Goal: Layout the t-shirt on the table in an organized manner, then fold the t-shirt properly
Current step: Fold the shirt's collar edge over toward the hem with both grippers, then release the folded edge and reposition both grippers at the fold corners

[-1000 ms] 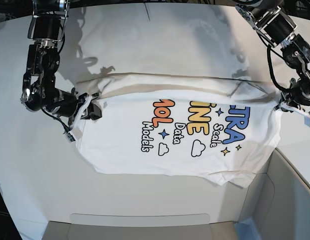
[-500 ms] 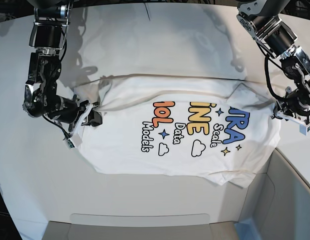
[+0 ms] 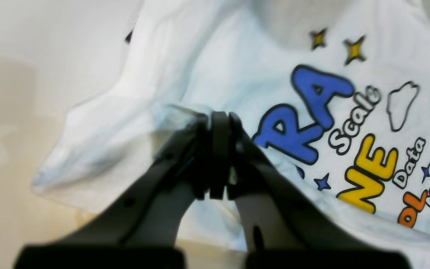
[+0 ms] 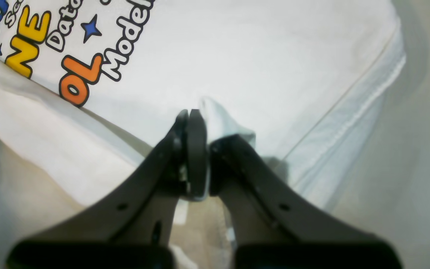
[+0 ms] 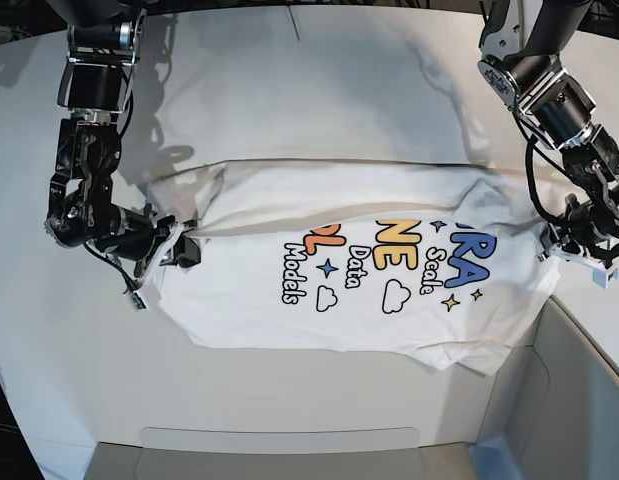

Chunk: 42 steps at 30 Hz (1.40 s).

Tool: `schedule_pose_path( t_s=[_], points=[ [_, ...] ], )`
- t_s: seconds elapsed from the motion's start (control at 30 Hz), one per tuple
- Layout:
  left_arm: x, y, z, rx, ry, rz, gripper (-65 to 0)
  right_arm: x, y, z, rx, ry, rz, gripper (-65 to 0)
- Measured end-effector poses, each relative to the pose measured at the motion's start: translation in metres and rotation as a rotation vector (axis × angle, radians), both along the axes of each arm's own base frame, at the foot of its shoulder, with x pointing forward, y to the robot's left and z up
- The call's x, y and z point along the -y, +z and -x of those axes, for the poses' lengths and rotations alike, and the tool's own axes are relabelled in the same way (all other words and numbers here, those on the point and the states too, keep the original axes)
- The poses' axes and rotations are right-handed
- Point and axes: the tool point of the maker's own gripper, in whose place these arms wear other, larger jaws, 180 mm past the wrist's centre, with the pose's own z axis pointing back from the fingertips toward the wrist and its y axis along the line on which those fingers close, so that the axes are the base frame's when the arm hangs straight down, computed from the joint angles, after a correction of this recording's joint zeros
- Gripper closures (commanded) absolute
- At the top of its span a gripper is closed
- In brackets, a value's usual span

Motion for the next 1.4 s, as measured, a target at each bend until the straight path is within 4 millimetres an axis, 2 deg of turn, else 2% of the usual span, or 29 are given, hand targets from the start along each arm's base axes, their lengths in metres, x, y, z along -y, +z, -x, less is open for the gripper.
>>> schedule_pose_path(
  t_s=[0.17, 0.27, 0.43, 0.57, 0.7, 0.83, 0.9, 0.97, 1.03, 1.13, 1.2, 1.3, 1.4],
  points=[
    [-0.002, -0.002, 0.003, -0.006, 0.004, -0.006, 0.0, 0.0, 0.003, -0.003, 0.008, 0.0, -0.002, 0.0],
    [-0.007, -0.001, -0.005, 0.036, 0.022, -0.014, 0.0, 0.0, 0.008, -0.012, 0.032, -0.012, -0.019, 0.0],
    [0.001, -0.025, -0.001, -0.01, 0.026, 0.038, 0.0, 0.005, -0.005, -0.019, 0.006, -0.043, -0.032, 0.0],
    [-0.006, -0.019, -0.009, 0.038, 0.044, 0.015, 0.0, 0.005, -0.006, -0.019, 0.002, -0.045, -0.034, 0.0],
    [-0.004, -0.02, -0.009, 0.04, 0.043, 0.018, 0.0, 0.005, -0.006, -0.02, 0.002, -0.044, -0.036, 0.0],
    [-0.003, -0.02, -0.009, 0.041, 0.043, 0.02, -15.2, 0.006, -0.006, -0.02, -0.001, -0.045, -0.034, -0.3],
    [-0.004, -0.02, -0.009, 0.041, 0.044, 0.018, -20.7, 0.007, -0.006, -0.02, 0.001, -0.047, -0.034, -7.4],
    [-0.005, -0.02, -0.009, 0.04, 0.044, 0.016, -22.4, 0.007, -0.005, -0.02, 0.004, -0.048, -0.032, -14.3],
    [-0.005, -0.02, -0.009, 0.04, 0.044, 0.017, -22.1, 0.014, -0.001, -0.023, 0.014, -0.082, -0.058, -18.1],
    [-0.004, -0.02, -0.008, 0.034, 0.042, 0.02, -21.8, 0.041, 0.007, -0.028, 0.041, -0.199, -0.113, -18.6],
    [-0.004, -0.021, -0.008, 0.034, 0.042, 0.02, -21.8, 0.053, 0.006, -0.025, 0.029, -0.24, -0.124, -18.6],
    [-0.004, -0.021, -0.008, 0.033, 0.042, 0.02, -21.9, 0.058, 0.002, -0.02, 0.001, -0.253, -0.127, -18.6],
    [-0.002, -0.022, -0.004, 0.008, 0.032, 0.031, -22.1, 0.062, 0.011, -0.02, 0.03, -0.265, -0.132, -18.6]
  ],
)
